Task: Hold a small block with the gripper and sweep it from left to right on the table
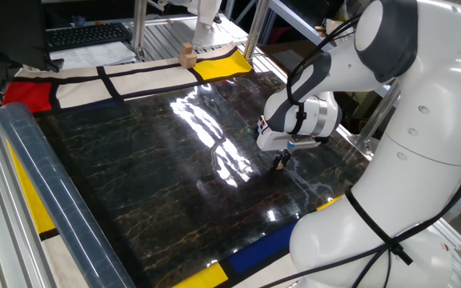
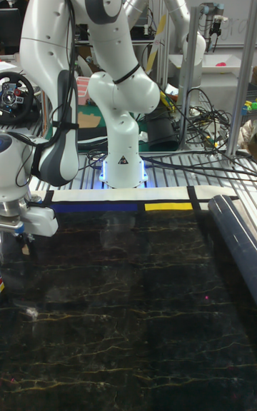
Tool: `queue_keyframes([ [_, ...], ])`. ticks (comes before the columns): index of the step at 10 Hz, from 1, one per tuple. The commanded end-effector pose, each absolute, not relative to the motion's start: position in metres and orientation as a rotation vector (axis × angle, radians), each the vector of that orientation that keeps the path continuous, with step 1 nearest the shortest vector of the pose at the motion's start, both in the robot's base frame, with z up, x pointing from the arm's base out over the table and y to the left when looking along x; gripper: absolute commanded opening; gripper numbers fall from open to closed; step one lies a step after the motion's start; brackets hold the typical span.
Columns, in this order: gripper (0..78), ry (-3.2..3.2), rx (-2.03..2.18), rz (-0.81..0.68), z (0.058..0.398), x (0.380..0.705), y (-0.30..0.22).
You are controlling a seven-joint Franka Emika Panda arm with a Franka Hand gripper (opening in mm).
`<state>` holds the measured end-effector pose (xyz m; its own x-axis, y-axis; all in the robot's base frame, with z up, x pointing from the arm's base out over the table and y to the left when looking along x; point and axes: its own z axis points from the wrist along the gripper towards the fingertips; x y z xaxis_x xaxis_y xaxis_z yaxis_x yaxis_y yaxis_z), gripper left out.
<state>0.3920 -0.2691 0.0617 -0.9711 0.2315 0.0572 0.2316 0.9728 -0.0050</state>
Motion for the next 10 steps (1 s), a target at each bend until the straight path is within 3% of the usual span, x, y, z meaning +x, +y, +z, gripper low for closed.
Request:
queue_keyframes([
  [1,1.1,-3.066,-0.368,-0.001,0.0627,0.3927,-0.2698],
  [10,1.1,-3.073,-0.339,0.028,0.0677,0.3925,-0.2614],
])
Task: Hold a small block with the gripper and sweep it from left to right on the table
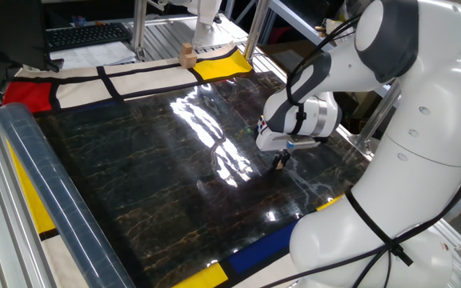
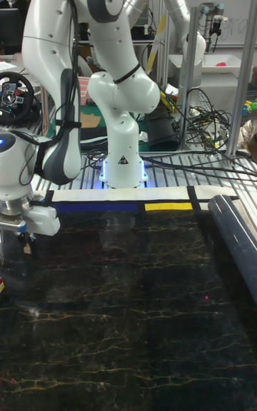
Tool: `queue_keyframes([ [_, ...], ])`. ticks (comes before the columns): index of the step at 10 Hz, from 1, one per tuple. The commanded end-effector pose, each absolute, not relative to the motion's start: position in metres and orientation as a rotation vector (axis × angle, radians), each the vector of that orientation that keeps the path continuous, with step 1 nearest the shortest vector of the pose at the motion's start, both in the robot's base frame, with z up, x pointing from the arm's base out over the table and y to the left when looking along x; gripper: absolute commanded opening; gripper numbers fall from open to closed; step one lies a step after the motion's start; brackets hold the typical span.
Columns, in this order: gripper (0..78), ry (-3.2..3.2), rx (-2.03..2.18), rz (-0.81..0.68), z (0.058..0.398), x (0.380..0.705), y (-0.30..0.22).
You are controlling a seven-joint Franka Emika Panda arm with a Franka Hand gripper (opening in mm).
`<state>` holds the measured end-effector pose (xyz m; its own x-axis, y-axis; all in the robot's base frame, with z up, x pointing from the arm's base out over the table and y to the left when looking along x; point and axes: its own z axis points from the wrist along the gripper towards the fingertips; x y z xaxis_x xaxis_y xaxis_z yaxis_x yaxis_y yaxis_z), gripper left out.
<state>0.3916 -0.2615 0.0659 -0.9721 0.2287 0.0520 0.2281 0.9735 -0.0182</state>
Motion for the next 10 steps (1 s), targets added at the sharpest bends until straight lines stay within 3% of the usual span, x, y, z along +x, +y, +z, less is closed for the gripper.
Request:
queue_keyframes([
  [1,1.1,-3.074,-0.339,0.029,0.0674,0.3925,-0.2614],
  [10,1.1,-3.073,-0.34,0.02,0.0614,0.3913,-0.2593],
])
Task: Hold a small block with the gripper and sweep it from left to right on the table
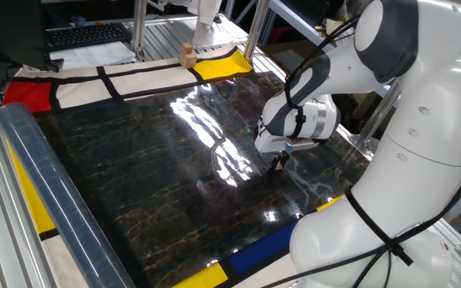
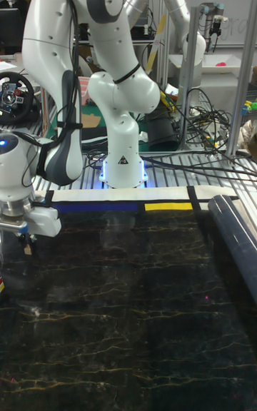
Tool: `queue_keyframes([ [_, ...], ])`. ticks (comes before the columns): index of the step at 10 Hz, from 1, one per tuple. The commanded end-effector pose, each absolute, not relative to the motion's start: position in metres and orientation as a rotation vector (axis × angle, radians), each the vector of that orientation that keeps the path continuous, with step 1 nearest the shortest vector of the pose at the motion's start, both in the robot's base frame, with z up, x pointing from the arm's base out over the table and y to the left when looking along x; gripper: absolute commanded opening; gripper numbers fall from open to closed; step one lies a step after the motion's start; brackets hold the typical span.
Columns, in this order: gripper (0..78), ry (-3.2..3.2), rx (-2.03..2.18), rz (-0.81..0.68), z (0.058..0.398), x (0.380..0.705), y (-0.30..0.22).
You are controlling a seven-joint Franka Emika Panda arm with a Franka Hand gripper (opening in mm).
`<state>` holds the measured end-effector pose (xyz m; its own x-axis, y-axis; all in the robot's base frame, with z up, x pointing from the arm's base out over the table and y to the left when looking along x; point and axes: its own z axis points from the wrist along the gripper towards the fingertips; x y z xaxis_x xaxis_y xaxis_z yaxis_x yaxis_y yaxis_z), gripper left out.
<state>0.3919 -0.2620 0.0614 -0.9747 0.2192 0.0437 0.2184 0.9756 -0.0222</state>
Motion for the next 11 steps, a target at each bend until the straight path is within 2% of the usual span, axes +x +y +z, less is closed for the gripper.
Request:
queue_keyframes([
  [1,1.1,-3.072,-0.34,0.02,0.062,0.391,-0.258],
  [11,1.1,-3.061,-0.344,-0.011,0.06,0.387,-0.241],
])
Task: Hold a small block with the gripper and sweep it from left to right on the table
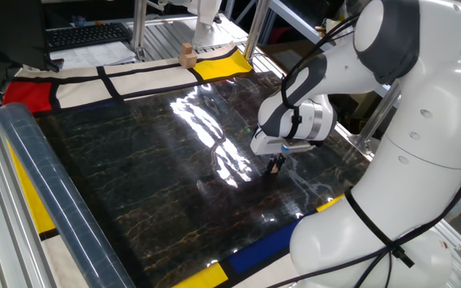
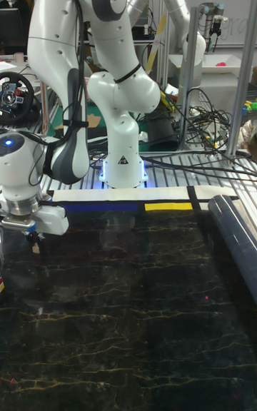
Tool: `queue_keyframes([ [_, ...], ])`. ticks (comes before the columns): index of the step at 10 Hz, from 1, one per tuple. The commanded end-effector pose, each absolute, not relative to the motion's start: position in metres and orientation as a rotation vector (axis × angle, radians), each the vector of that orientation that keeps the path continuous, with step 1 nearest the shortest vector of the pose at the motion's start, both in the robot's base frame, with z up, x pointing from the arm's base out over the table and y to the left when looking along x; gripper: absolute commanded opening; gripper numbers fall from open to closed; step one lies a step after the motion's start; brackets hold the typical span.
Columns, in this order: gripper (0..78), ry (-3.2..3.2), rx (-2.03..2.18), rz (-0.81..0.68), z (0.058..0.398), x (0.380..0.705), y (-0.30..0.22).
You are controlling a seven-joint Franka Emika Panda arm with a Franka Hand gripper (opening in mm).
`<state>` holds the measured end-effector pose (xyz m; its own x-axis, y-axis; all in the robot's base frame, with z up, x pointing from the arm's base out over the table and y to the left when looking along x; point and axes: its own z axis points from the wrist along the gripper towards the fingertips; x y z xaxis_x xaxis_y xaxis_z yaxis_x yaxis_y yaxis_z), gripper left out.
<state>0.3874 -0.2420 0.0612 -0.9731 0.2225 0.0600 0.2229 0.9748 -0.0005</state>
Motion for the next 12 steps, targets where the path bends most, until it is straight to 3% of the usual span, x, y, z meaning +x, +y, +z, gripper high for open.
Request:
queue_keyframes([
  [1,1.1,-3.062,-0.347,-0.011,0.06,0.387,-0.241],
  [12,1.1,-3.056,-0.357,-0.024,0.069,0.384,-0.227],
])
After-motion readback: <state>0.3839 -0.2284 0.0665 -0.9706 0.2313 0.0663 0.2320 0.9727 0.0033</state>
